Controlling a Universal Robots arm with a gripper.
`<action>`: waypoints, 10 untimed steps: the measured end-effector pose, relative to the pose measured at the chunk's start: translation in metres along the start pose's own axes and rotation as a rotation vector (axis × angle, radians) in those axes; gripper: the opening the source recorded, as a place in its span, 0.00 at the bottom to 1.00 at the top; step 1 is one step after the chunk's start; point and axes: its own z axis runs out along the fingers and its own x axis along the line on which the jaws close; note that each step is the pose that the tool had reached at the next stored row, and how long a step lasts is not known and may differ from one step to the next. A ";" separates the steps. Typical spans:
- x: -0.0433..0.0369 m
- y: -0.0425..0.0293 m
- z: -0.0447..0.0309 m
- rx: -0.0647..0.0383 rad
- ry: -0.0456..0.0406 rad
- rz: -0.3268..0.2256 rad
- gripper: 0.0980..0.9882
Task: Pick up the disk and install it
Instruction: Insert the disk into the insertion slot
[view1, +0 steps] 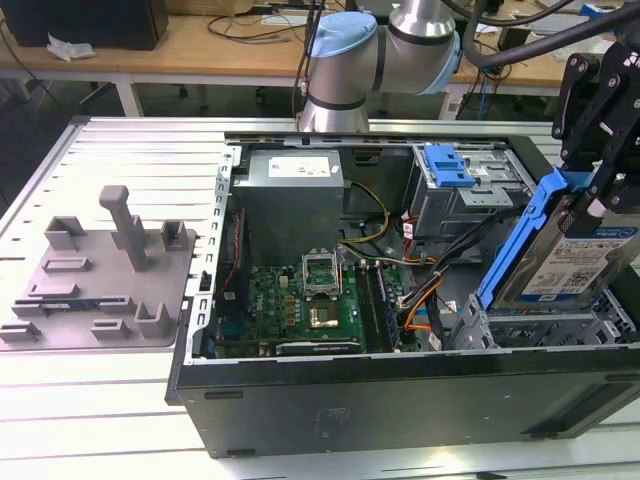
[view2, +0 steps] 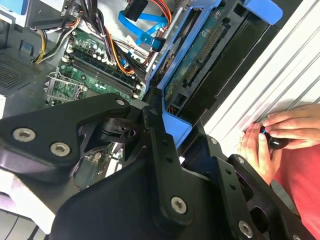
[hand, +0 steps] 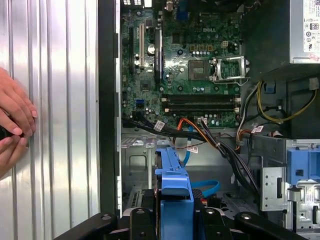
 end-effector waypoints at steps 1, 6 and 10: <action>0.0000 0.0000 0.0010 0.000 -0.0002 0.000 0.30; 0.0001 -0.0001 0.0057 0.000 -0.0001 0.001 0.30; 0.0001 -0.0001 0.0090 0.000 -0.0002 0.002 0.30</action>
